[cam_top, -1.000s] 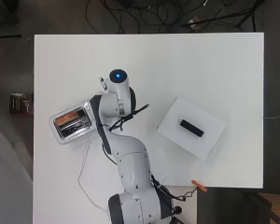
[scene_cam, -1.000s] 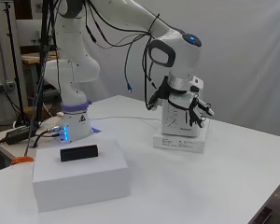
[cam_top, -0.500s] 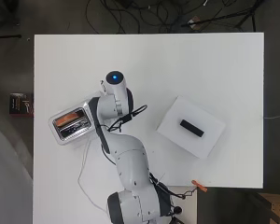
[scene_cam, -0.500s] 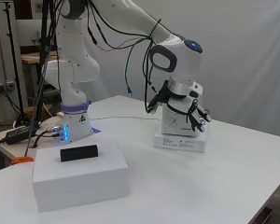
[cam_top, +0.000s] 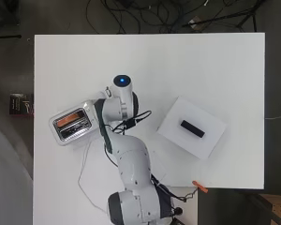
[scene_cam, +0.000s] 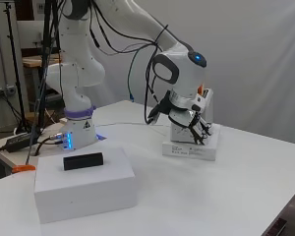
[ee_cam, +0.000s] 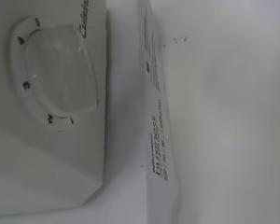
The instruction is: Teleoperate dual arm-hand system to toast a bread
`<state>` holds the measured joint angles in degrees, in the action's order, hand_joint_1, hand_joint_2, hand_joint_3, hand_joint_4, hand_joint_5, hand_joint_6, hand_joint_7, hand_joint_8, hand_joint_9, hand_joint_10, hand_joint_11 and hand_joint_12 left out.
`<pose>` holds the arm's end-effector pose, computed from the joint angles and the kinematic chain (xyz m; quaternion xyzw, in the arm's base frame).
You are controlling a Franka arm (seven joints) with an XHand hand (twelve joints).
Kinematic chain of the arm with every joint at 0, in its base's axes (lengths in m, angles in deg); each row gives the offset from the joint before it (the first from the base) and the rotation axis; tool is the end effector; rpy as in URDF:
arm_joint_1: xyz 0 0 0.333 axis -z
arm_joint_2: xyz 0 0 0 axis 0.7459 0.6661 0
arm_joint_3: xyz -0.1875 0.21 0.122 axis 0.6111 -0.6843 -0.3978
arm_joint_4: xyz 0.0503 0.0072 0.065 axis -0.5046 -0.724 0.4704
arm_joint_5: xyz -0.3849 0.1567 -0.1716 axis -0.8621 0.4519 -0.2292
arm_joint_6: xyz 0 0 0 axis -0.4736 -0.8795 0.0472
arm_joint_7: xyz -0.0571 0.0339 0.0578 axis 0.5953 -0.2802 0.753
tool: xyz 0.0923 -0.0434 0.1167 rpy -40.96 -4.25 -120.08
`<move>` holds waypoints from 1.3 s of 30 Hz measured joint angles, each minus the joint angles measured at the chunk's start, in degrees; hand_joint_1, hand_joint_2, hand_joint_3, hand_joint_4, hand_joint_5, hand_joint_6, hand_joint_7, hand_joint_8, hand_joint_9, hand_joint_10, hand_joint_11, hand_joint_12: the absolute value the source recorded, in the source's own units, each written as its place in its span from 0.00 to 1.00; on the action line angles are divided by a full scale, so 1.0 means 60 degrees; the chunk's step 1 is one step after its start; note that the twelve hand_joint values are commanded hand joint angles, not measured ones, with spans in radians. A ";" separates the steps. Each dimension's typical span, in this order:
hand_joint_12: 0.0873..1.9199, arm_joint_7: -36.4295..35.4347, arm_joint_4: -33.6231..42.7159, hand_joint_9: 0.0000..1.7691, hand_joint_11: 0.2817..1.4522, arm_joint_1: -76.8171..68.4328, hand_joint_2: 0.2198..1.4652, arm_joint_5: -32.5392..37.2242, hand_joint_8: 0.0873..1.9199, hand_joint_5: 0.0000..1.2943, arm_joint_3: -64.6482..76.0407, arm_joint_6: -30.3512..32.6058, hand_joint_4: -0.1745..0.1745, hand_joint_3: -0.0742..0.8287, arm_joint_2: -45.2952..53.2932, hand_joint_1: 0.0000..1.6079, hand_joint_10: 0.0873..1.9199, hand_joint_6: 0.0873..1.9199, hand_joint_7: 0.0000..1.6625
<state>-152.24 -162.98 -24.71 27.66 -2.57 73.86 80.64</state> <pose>0.5323 0.1066 0.2001 -0.7772 -0.5906 0.1438 0.1629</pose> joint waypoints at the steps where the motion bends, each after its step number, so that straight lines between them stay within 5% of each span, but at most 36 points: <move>1: 0.00 0.0142 0.0013 0.48 0.17 -0.0050 0.68 -0.0014 0.00 0.28 0.0039 -0.0020 0.23 0.08 0.0068 0.08 0.00 0.00 0.45; 14: 0.00 0.1780 0.0793 0.51 0.20 -0.1044 0.69 -0.0204 0.00 0.25 0.0936 -0.0277 0.27 0.09 0.1743 0.07 0.00 0.00 0.48; 20: 0.00 0.1450 0.1319 0.48 0.16 -0.1301 0.73 -0.0011 0.00 0.26 0.0966 -0.0437 0.20 0.10 0.0162 0.00 0.00 0.00 0.45; 24: 0.00 0.1294 0.2290 0.48 0.14 -0.1292 0.71 0.0427 0.00 0.59 0.0774 -0.0718 0.50 0.08 -0.1225 0.00 0.00 0.00 0.50; 39: 0.00 0.1630 0.2429 0.36 0.09 0.5241 0.70 0.0681 0.00 0.35 -0.3200 -0.1215 0.39 0.08 -0.2245 0.00 0.00 0.00 0.32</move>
<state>-142.46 -148.40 6.74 31.75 -21.77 66.57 67.17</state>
